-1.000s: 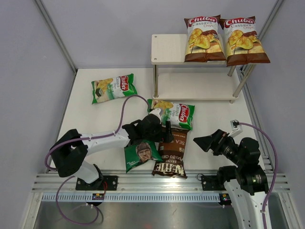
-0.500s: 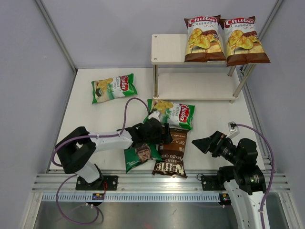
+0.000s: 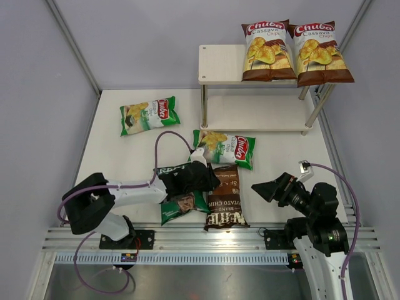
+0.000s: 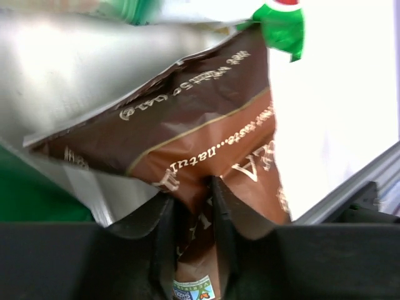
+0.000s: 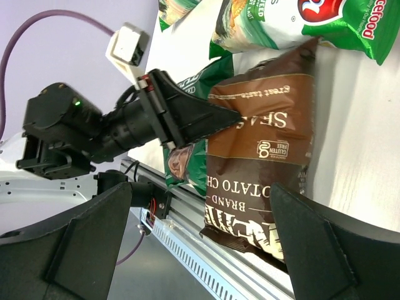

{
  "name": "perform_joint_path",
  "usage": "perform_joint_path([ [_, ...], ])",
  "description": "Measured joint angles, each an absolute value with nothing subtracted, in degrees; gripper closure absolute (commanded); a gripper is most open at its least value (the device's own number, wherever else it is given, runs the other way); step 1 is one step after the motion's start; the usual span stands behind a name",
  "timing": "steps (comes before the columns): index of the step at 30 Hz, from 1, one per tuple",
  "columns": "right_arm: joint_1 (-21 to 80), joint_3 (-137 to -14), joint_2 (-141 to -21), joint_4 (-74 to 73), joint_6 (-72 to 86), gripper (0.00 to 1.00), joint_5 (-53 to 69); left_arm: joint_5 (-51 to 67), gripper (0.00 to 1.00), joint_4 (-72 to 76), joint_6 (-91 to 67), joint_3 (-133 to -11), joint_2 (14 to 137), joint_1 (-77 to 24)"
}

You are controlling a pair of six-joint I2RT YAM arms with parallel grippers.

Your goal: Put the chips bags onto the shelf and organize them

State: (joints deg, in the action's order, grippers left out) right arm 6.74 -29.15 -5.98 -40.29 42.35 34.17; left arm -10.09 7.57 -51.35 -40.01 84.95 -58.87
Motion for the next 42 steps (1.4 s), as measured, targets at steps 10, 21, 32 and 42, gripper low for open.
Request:
perform_joint_path([
  [10, 6.7, -27.7, -5.6, -39.6, 42.7, 0.00, 34.2, -16.6, 0.94, 7.2, -54.2, -33.2, 67.9, -61.5],
  [21, 6.7, -15.2, -5.7, -23.1, 50.1, 0.01, 42.4, -28.3, 0.99, -0.9, -58.7, -30.9, 44.1, -63.9],
  [32, 7.4, -7.4, -6.8, 11.8, 70.6, 0.00, 43.7, -45.4, 0.99, -3.8, -58.3, -37.8, 34.1, -64.0],
  [42, 38.4, -19.0, -40.1, 28.1, 66.2, 0.03, 26.0, -51.5, 0.99, 7.2, -56.2, -50.5, 41.6, -64.0],
])
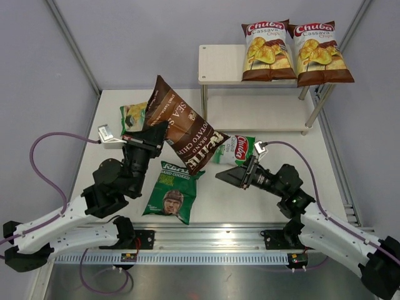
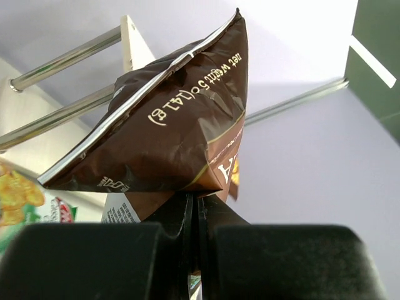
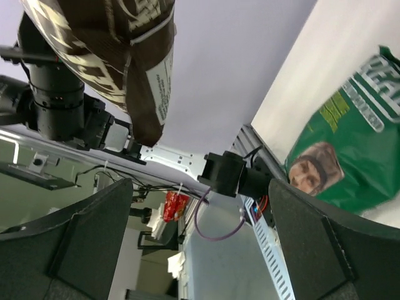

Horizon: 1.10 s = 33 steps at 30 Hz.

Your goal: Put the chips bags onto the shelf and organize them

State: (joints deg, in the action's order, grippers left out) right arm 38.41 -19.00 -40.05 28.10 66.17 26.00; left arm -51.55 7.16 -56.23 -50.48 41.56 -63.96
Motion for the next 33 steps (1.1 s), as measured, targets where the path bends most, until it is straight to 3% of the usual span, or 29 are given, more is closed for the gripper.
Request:
perform_joint_path([
  [3, 43.2, -19.7, -45.9, 36.1, 64.0, 0.03, 21.3, -53.1, 0.99, 8.3, -58.1, -52.1, 42.9, -63.8],
  [16, 45.8, -22.9, -64.2, 65.9, 62.9, 0.09, 14.3, -54.2, 0.99, 13.1, -67.7, -47.3, 41.3, -63.5],
  [24, 47.5, -24.3, -64.7, 71.3, 61.3, 0.09, 13.2, -52.8, 0.99, 12.6, -74.0, -45.5, 41.3, -63.4],
  [33, 47.6, -24.7, -65.3, 69.2, 60.6, 0.19, 8.7, -49.5, 0.98, 14.2, -82.6, -40.7, 40.1, -62.8],
])
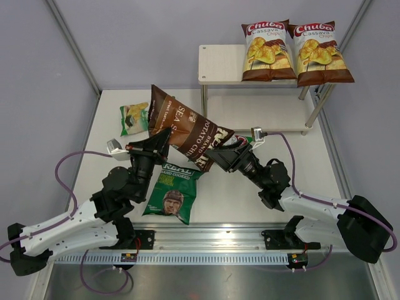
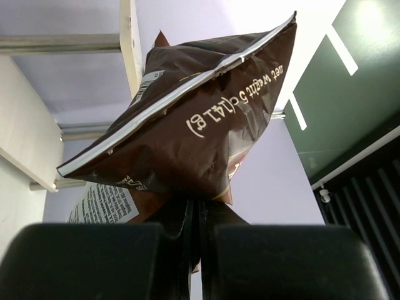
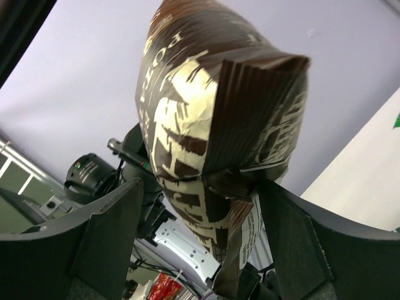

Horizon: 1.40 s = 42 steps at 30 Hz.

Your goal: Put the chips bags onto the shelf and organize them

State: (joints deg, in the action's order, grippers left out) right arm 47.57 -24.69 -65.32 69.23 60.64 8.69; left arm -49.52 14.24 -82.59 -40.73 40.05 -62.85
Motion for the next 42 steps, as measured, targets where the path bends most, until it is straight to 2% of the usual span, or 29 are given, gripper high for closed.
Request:
perform_joint_path([
  [9, 47.7, -24.4, -64.9, 64.8, 58.8, 0.23, 4.4, -47.9, 0.99, 13.8, -85.7, -37.8, 37.9, -62.8],
  [11, 47.8, -23.8, -64.9, 64.9, 58.6, 0.28, 3.8, -47.4, 0.99, 13.3, -85.7, -37.8, 37.6, -62.8],
  [15, 48.0, -22.6, -65.8, 68.2, 58.0, 0.50, 4.2, -46.0, 0.94, 12.4, -85.7, -37.8, 37.5, -62.8],
  [16, 48.0, -22.5, -66.4, 69.3, 57.9, 0.60, 4.6, -45.7, 0.87, 12.1, -85.7, -37.8, 37.5, -62.8],
  [18, 47.9, -22.5, -66.9, 70.3, 57.3, 0.66, 5.2, -45.6, 0.79, 11.7, -85.5, -37.8, 37.5, -62.8],
  [19, 47.9, -22.5, -66.9, 70.5, 57.1, 0.72, 5.2, -45.6, 0.65, 11.2, -85.3, -37.8, 37.5, -62.8],
  [21, 47.9, -22.5, -66.8, 70.5, 56.7, 0.73, 5.2, -45.7, 0.44, 10.2, -84.1, -37.8, 37.1, -62.8],
  [22, 47.9, -22.5, -66.4, 70.3, 56.5, 0.74, 5.1, -45.6, 0.27, 9.5, -83.5, -38.0, 36.9, -62.8],
  [25, 47.9, -22.2, -64.6, 68.8, 56.2, 0.77, 5.2, -45.9, 0.01, 6.1, -80.1, -40.0, 36.8, -62.9],
  [29, 47.9, -22.2, -60.5, 64.9, 56.2, 0.83, 4.8, -47.0, 0.01, 0.8, -73.0, -44.0, 36.6, -63.1],
  [39, 47.9, -24.1, -55.4, 50.8, 57.9, 0.87, -2.9, -55.6, 0.01, -20.8, -56.5, -54.0, 31.6, -63.1],
  [40, 47.9, -24.8, -55.4, 49.1, 58.0, 0.92, -3.7, -55.9, 0.01, -23.2, -54.2, -55.7, 31.9, -63.1],
  [42, 47.9, -26.9, -55.5, 45.3, 58.0, 0.89, -5.0, -55.9, 0.01, -27.2, -49.2, -58.5, 32.4, -63.1],
])
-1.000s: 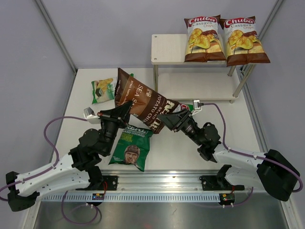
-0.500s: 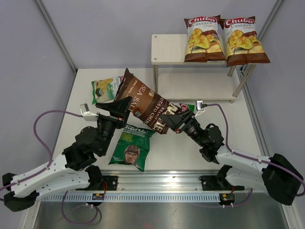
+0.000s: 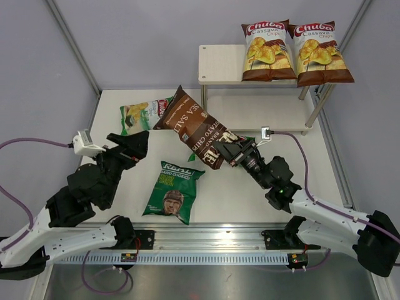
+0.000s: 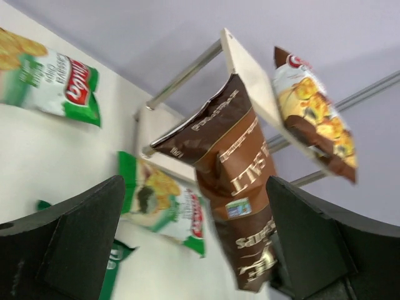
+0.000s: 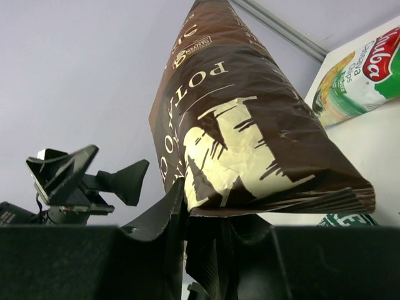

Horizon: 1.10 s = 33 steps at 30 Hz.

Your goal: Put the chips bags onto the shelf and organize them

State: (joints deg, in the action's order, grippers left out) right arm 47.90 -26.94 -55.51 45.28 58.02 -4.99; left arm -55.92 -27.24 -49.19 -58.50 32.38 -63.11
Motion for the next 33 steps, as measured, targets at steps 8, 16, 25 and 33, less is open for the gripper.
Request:
perform_joint_path([
  [8, 47.9, -32.7, -53.3, 35.6, 60.1, 0.92, -5.2, -44.6, 0.01, -23.4, -30.2, -53.9, 24.5, -63.2],
  [16, 47.9, -33.5, -47.3, 27.9, 62.1, 0.92, 2.7, -35.8, 0.04, -14.3, -27.0, -47.9, 21.3, -63.2],
  [25, 47.9, -33.5, -40.3, 26.7, 61.3, 0.92, 7.4, -35.6, 0.11, -11.2, -35.6, -46.6, 24.6, -63.2],
  [33, 47.9, -33.1, -39.8, 27.5, 61.4, 0.94, 10.2, -33.9, 0.27, -4.1, -39.6, -40.6, 21.0, -63.2],
])
